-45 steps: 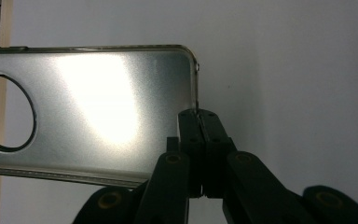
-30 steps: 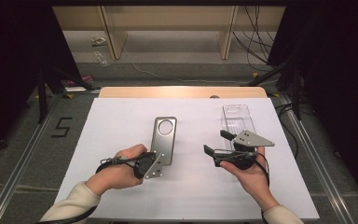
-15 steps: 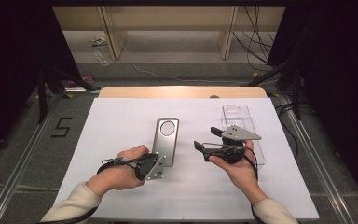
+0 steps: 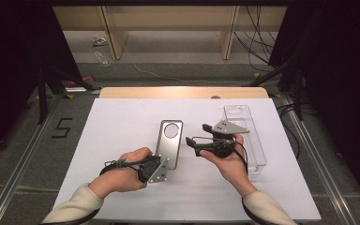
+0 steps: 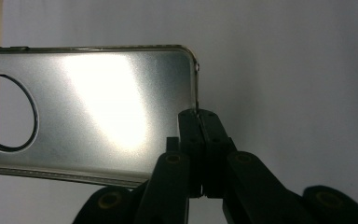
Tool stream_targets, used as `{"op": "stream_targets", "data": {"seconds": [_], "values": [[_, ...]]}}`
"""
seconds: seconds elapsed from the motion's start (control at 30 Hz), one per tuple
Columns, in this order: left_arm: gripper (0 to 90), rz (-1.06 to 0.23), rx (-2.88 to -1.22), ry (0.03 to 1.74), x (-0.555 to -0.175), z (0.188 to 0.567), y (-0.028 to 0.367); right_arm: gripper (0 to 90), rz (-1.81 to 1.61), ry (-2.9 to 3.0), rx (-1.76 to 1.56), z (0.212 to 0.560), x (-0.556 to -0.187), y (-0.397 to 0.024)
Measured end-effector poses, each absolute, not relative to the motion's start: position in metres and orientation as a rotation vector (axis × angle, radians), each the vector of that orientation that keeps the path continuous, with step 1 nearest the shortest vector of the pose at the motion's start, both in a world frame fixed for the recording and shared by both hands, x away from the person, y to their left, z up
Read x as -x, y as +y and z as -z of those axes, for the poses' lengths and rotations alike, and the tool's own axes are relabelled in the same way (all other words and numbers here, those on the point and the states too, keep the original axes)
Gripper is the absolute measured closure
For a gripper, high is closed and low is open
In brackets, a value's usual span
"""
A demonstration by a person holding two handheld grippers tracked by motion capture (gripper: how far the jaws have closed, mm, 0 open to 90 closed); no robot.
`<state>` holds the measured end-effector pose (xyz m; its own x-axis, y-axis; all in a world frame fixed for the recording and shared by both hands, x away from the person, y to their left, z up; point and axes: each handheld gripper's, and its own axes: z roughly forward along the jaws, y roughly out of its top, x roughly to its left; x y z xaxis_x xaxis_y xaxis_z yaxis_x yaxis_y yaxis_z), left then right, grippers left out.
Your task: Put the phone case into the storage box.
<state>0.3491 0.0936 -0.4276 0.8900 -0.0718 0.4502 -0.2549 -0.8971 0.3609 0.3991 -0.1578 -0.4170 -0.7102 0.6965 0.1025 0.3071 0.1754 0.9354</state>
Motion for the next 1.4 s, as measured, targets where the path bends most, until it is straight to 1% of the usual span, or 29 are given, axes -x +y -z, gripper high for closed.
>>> {"op": "stream_targets", "data": {"seconds": [0.27, 0.87, 1.13, 1.4], "values": [[88.8, -0.604, -2.637, -0.245, -0.349, 0.427, 0.093, 19.3, -1.565, 2.094, -1.000, 0.418, -0.407, -0.152], [88.8, -0.597, -2.633, -0.278, -0.345, 0.427, 0.088, 20.8, -1.575, 2.103, -1.075, 0.423, -0.422, -0.144], [88.8, -0.606, -2.630, -0.284, -0.344, 0.426, 0.086, 24.5, -1.571, 2.122, -1.114, 0.429, -0.430, -0.139], [88.9, -0.596, -2.631, -0.294, -0.344, 0.426, 0.086, 31.8, -1.567, 2.162, -1.133, 0.434, -0.435, -0.133]]}}
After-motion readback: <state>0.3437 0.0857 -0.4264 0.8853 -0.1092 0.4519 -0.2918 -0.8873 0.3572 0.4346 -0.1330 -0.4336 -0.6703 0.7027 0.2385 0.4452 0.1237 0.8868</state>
